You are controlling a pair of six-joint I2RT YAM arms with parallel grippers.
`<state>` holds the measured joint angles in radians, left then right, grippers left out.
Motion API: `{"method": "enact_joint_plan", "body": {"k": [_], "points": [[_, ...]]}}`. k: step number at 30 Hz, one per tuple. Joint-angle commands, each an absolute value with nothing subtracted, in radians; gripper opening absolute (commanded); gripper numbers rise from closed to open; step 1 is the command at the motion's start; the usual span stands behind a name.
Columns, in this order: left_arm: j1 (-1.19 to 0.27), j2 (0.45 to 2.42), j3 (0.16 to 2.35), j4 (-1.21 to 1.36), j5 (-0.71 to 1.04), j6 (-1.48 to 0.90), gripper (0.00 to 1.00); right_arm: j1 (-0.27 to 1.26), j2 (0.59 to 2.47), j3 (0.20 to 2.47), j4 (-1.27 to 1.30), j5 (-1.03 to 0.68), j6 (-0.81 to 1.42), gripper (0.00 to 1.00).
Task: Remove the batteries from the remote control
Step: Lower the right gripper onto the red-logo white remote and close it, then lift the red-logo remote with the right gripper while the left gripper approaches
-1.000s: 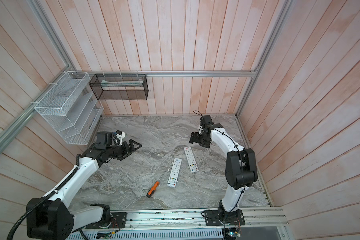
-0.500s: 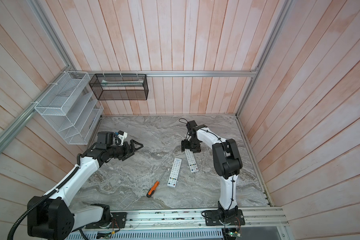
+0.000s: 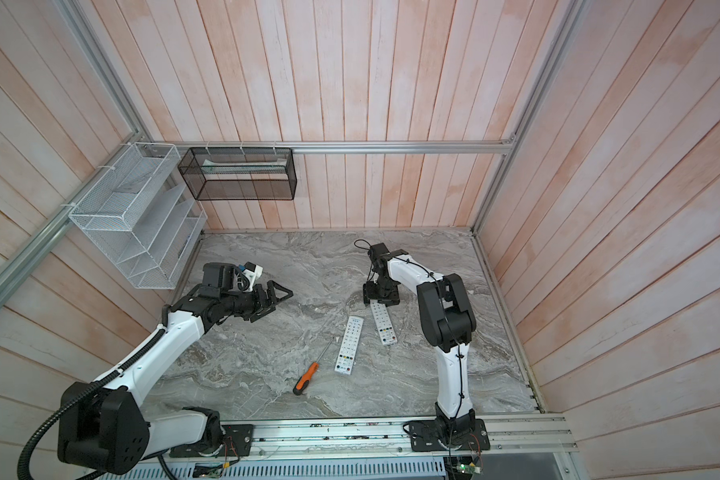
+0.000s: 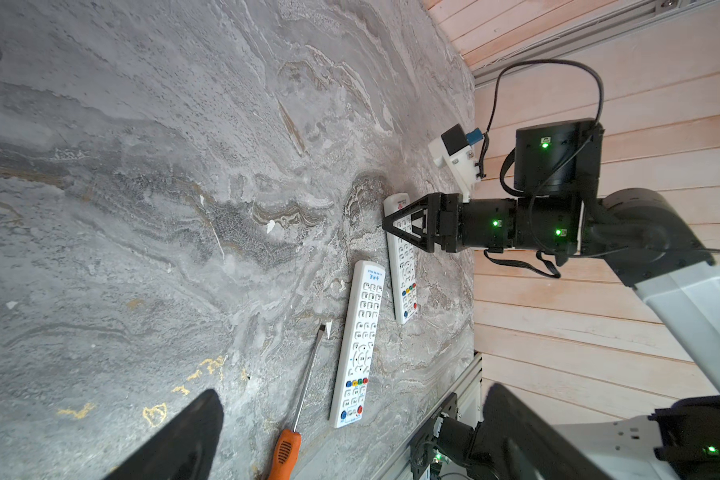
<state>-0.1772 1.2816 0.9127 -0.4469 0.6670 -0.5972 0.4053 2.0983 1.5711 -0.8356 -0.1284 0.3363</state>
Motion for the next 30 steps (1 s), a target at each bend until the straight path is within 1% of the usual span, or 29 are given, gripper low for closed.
{"method": "enact_joint_plan", "body": {"k": [1,5,10,15,22,26,30], "points": [[-0.178,1.295,0.915,-0.404,0.658,-0.612,1.00,0.417,2.119,1.585,-0.858,-0.108,0.319,0.74],[-0.178,1.330,0.920,-0.367,0.663,-0.614,1.00,0.416,2.136,1.582,-0.856,-0.077,0.311,0.72],[-0.178,1.376,0.947,-0.344,0.694,-0.612,1.00,0.425,2.094,1.559,-0.841,-0.090,0.349,0.64],[-0.178,1.387,0.932,-0.302,0.701,-0.636,1.00,0.424,2.103,1.585,-0.863,-0.083,0.328,0.50],[-0.178,1.403,0.942,-0.300,0.714,-0.636,1.00,0.382,2.049,1.594,-0.852,-0.103,0.324,0.47],[-0.181,1.402,0.946,-0.261,0.739,-0.669,1.00,0.320,1.982,1.603,-0.846,-0.183,0.348,0.46],[-0.195,1.405,0.955,-0.192,0.763,-0.714,1.00,0.248,1.883,1.576,-0.799,-0.289,0.446,0.45]]}}
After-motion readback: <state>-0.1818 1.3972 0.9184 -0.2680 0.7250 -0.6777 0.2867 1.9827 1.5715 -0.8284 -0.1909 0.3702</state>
